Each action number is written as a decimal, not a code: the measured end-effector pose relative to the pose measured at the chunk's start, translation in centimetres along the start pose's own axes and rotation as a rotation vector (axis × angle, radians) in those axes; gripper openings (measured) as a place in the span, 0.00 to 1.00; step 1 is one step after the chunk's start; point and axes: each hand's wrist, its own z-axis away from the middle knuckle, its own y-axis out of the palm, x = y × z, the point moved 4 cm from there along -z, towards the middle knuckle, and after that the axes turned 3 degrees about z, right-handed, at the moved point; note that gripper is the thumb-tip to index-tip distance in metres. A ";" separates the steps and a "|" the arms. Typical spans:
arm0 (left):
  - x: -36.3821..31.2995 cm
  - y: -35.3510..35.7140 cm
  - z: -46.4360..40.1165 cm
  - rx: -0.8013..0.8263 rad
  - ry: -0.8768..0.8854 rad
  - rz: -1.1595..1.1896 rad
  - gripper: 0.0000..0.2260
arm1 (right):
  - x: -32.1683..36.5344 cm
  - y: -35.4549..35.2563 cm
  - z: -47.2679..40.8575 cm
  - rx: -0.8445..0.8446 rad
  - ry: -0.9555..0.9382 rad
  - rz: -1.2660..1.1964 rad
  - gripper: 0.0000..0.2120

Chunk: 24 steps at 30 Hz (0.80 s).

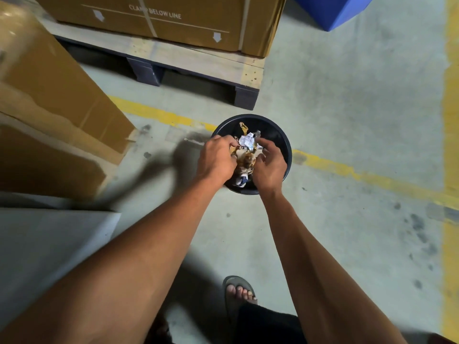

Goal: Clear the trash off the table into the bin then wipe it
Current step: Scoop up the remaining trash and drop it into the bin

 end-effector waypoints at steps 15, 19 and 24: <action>-9.0 -29.4 12.2 -0.298 -0.046 -0.023 0.14 | 30.5 -3.9 11.5 0.198 -0.335 0.115 0.10; -10.5 -39.1 16.3 -0.419 -0.078 -0.005 0.15 | 40.3 -2.1 15.5 0.252 -0.462 0.096 0.10; -9.5 -49.9 22.9 -0.580 -0.134 -0.025 0.15 | 49.5 1.9 22.4 0.351 -0.584 0.053 0.11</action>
